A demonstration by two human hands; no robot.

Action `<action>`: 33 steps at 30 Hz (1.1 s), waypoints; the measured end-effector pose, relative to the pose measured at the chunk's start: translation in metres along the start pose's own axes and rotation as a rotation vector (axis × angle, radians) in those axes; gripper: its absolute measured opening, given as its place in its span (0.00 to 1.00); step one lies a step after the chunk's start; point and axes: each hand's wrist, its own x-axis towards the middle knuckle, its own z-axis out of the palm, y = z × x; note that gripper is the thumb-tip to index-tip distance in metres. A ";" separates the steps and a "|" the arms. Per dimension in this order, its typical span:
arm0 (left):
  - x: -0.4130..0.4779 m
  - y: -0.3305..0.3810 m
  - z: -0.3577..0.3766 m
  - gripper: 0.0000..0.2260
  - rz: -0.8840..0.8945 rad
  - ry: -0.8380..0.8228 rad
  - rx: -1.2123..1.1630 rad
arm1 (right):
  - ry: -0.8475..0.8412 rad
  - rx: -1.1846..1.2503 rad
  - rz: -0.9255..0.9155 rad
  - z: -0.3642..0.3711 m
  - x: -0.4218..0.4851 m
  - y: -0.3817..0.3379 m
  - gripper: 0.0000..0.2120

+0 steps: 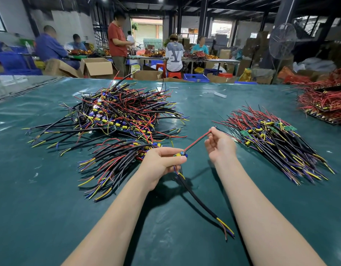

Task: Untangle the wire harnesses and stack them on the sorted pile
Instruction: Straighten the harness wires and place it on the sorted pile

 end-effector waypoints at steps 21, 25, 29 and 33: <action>-0.001 0.002 0.003 0.10 -0.009 -0.033 0.005 | 0.007 0.428 0.212 -0.017 0.011 -0.006 0.13; 0.002 0.005 -0.004 0.09 0.027 0.093 -0.062 | 0.010 0.468 0.193 -0.027 0.015 -0.014 0.11; 0.003 0.003 -0.010 0.08 0.022 0.123 -0.112 | -0.261 -0.043 0.297 -0.002 -0.005 0.012 0.11; 0.006 0.005 -0.005 0.07 0.023 0.096 -0.129 | -0.552 -0.369 0.324 0.013 -0.021 0.025 0.10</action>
